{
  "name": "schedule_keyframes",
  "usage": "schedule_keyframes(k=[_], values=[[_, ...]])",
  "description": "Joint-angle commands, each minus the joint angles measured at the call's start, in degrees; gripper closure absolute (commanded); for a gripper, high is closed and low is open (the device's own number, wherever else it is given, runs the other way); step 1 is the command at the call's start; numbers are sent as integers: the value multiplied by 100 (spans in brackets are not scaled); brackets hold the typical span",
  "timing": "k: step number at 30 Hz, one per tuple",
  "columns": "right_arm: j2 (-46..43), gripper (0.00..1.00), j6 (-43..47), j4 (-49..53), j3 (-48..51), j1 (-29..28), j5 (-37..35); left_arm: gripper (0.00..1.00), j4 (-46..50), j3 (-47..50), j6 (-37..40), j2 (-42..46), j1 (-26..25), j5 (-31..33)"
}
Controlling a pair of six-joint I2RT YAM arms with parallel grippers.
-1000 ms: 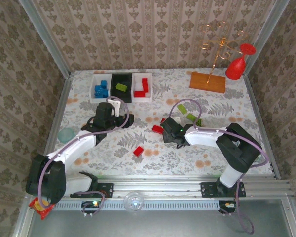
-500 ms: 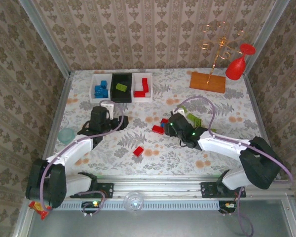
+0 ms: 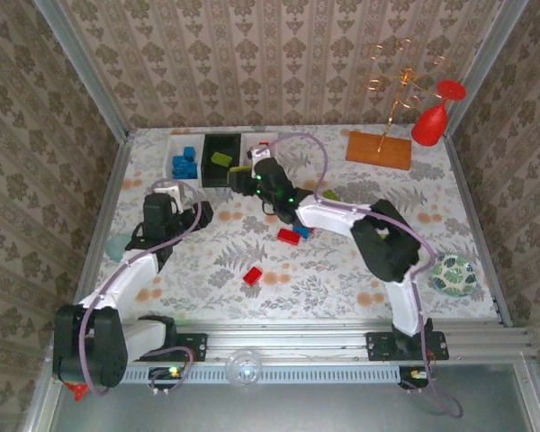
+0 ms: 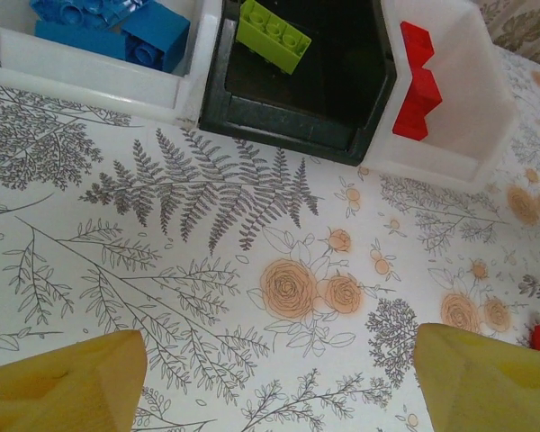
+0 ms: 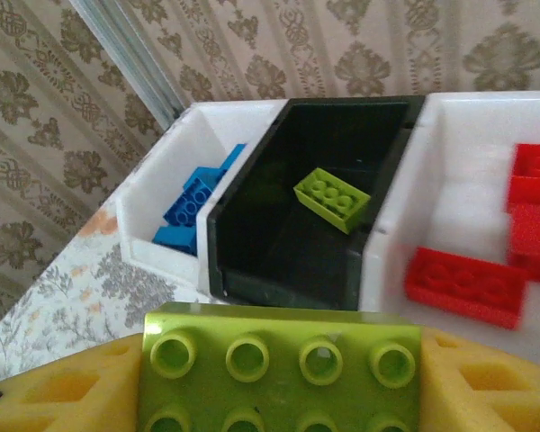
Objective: Sort the legos into containers by color
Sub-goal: Place the lego in the container, then pick up the lego from the center of the table.
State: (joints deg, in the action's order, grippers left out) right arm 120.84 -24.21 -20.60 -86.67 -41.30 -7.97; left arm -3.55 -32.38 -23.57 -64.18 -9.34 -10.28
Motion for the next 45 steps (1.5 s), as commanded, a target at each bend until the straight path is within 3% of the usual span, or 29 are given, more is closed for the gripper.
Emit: schedule_keyframes(k=[1,9,15,21,25,27,31,38,41,45], values=[[665,41,-55,56,-892,162,268,20,135,43,107,212,38,77],[2410,40,179,1354,-3527,271,768,21,115,83,142,237,50,-9],[3115,33,129,1777,-4699,441,923,21,126,109,161,301,47,0],[3323,19,-123,1947,-5476,609,1693,20,119,118,178,310,48,9],[2907,16,-103,2060,-5380,670,1880,20,140,118,169,351,44,17],[2516,16,-136,2068,-5009,721,1946,20,136,131,163,395,48,-21],[1096,16,-202,1516,-2953,874,1807,20,26,180,153,450,-9,-267],[-1665,14,150,1899,802,1076,306,21,12,66,180,397,-322,-512],[-2310,12,306,2617,1551,1253,-279,21,46,-71,308,292,-585,-690],[-2600,12,624,3502,1964,1702,-316,21,142,-262,479,88,-883,-756]])
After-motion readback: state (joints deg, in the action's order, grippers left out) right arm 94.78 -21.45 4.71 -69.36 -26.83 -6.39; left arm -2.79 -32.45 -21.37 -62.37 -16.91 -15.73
